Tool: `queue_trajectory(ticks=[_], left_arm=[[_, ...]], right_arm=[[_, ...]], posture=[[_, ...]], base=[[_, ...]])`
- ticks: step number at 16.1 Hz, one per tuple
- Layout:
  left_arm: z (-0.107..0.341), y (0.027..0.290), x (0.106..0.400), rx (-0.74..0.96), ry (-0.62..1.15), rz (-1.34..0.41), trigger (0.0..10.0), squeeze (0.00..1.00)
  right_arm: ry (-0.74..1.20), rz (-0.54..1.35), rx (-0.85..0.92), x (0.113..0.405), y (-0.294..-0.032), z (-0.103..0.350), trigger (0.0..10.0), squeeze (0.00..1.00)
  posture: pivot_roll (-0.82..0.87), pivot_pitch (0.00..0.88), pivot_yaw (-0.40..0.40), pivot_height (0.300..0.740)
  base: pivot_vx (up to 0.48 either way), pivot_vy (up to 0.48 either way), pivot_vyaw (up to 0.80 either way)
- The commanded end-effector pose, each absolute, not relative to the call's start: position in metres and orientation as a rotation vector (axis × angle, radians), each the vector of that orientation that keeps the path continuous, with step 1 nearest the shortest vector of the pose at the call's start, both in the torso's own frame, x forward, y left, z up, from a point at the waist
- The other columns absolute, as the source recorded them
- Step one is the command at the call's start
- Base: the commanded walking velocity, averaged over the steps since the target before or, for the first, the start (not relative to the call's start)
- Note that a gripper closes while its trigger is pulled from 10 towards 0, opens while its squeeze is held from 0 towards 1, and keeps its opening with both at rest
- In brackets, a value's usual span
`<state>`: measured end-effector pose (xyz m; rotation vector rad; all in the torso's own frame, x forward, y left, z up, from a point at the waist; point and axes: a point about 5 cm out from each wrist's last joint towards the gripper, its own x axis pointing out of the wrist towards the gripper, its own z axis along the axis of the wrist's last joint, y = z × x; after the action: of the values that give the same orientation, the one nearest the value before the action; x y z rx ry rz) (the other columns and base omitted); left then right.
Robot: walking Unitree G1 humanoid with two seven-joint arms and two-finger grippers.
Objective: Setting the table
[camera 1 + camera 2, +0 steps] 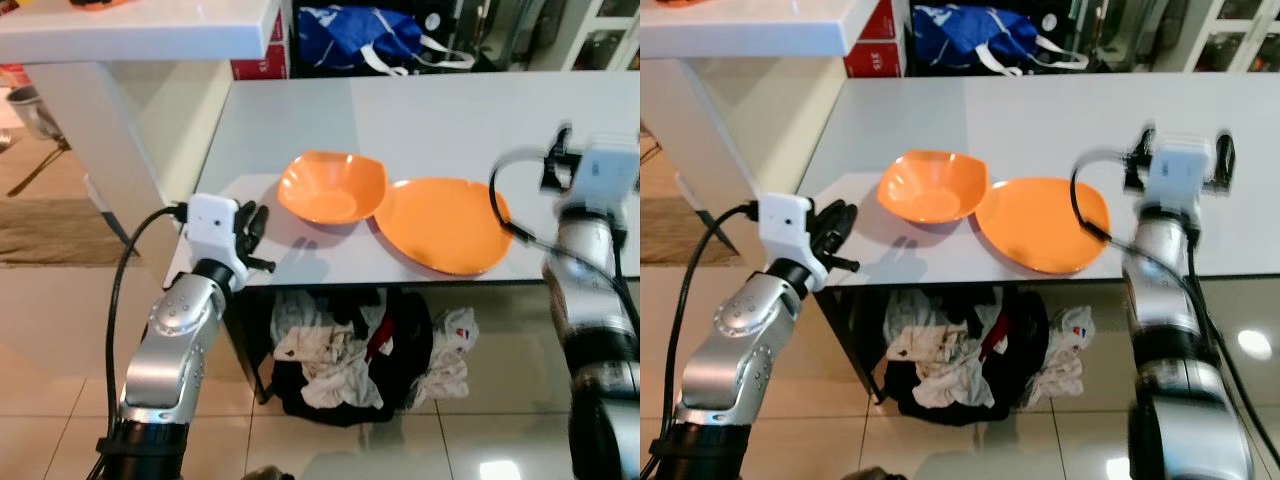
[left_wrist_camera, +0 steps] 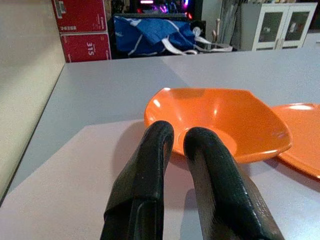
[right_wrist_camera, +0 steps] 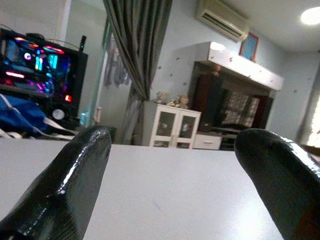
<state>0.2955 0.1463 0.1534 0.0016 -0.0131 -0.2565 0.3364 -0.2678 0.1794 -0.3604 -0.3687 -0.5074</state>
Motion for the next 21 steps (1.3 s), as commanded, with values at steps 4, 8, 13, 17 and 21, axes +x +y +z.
queue_trajectory(ticks=[4,8,13,17,21], left_arm=[[0.149,0.152,0.298,-0.028,0.001,-0.227,10.0,0.0],[0.139,0.161,0.292,-0.055,0.043,-0.175,10.0,0.0],[0.129,0.17,0.268,-0.104,0.062,-0.035,10.0,0.0],[0.13,0.164,0.272,-0.087,0.065,-0.07,10.0,0.0],[0.135,0.16,0.278,-0.07,0.053,-0.093,10.0,0.0]], right_arm=[[-0.254,-0.45,-0.402,0.297,-0.248,0.142,10.0,0.0],[-0.143,-0.187,-0.245,0.281,-0.21,0.114,10.0,0.0],[-0.088,-0.113,-0.208,0.263,-0.195,0.104,10.0,0.0],[-0.093,-0.088,-0.2,0.272,-0.188,0.107,10.0,0.0],[-0.09,-0.036,-0.183,0.286,-0.179,0.109,10.0,0.0]], posture=[[-0.08,0.0,0.045,0.74],[-0.07,0.0,0.037,0.74],[-0.05,0.0,0.042,0.74],[-0.05,0.0,0.044,0.74],[-0.05,0.0,0.046,0.74]], base=[[0.0,0.0,0.0],[0.0,0.0,0.0],[0.0,0.0,0.0],[0.0,0.0,0.0],[0.0,0.139,0.0]])
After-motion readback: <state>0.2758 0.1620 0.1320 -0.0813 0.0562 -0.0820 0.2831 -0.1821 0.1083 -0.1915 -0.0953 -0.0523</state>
